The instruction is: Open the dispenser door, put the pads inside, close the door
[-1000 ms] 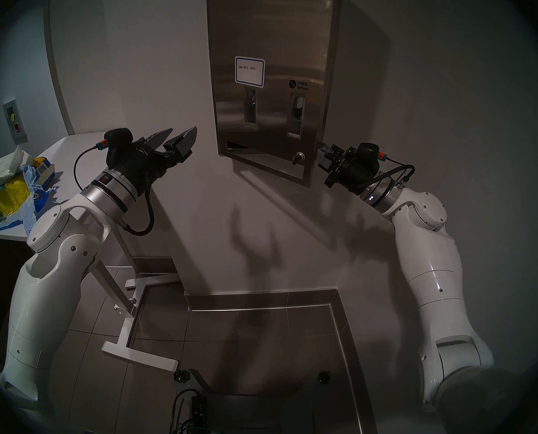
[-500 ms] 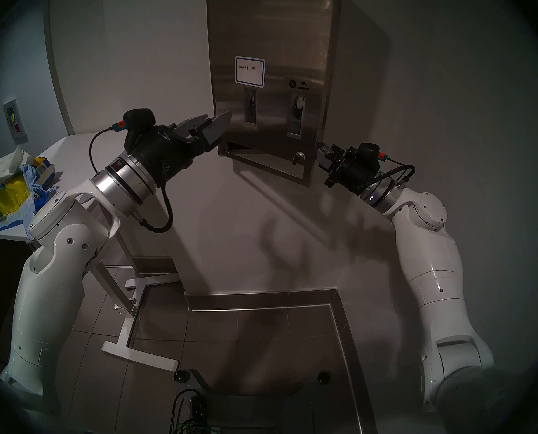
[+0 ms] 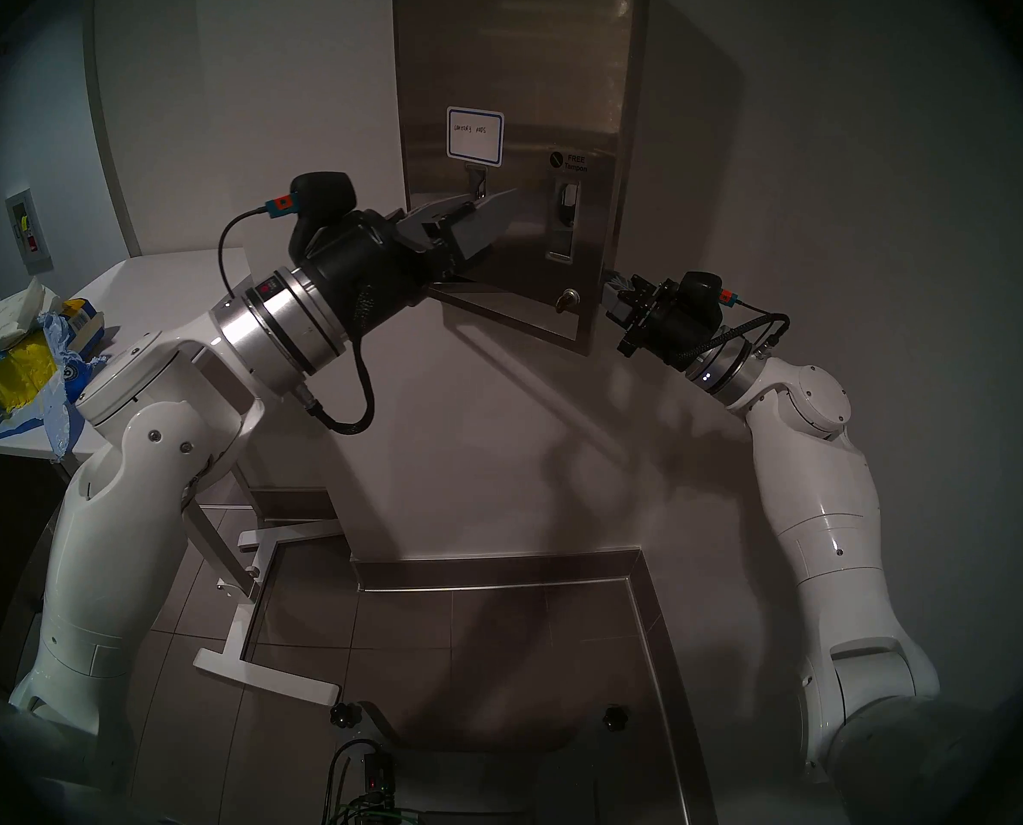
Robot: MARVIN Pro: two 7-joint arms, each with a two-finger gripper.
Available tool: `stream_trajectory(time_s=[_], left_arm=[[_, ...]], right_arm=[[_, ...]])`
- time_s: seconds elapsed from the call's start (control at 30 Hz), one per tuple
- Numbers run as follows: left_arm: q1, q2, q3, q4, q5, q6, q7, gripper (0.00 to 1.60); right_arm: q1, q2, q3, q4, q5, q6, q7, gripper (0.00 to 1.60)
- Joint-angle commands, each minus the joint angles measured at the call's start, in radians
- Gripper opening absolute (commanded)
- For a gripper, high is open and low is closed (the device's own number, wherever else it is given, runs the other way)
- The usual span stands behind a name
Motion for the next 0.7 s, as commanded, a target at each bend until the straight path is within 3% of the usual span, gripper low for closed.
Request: stream_trajectory(time_s=[0.0, 0.67], left_arm=[[-0.107, -0.027, 0.044, 0.026, 0.048, -0.012, 0.002, 1.6], [-0.21, -0.1, 0.15, 0.142, 0.112, -0.015, -0.009, 1.6]], right_arm=[[0.025, 0.001, 0.008, -0.027, 0.009, 0.0, 0.001, 0.0], [0.025, 0.001, 0.007, -0.027, 0.009, -0.001, 0.001, 0.0]])
